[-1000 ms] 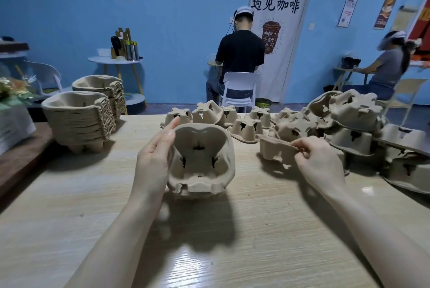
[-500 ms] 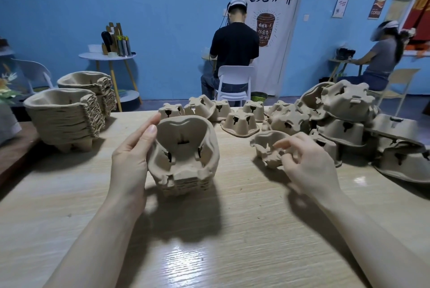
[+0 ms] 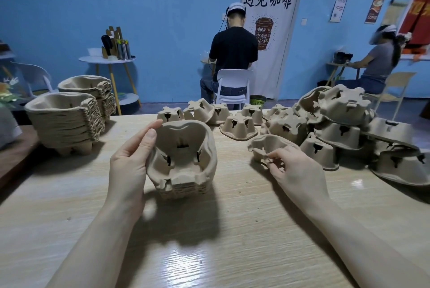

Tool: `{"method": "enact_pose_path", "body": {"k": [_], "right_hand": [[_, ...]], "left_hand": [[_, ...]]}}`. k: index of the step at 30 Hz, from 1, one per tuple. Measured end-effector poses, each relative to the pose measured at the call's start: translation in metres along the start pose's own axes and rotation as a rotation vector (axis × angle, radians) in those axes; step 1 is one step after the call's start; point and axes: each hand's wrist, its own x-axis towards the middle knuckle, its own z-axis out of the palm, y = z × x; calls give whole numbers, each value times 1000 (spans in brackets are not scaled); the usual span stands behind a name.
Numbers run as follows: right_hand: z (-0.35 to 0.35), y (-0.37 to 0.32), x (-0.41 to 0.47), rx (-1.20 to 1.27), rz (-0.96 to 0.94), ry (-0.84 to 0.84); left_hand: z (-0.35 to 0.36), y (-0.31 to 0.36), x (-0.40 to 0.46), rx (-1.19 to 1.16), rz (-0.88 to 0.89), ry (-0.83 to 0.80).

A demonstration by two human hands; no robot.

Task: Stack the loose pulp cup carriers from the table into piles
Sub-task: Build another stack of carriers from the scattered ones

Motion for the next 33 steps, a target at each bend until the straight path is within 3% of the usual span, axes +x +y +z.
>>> {"method": "enact_pose_path", "body": {"k": [7,12,19,24,33], "right_hand": [[-5,1,1,123,-32,99],[-15,-2,7,575,-79,188],[-51,-45,2,711,-399,428],[-52,-78,-2,648,-618,396],[-22,-100,-3,589,-686,198]], "left_hand": [[-6,-7,6,2,8,0],[-7,-2,6,50,-21,-16],[-5,1,8,77,-59,-11],[-3,4,3,134,-34,-22],[4,10,-1,77,-89,119]]}}
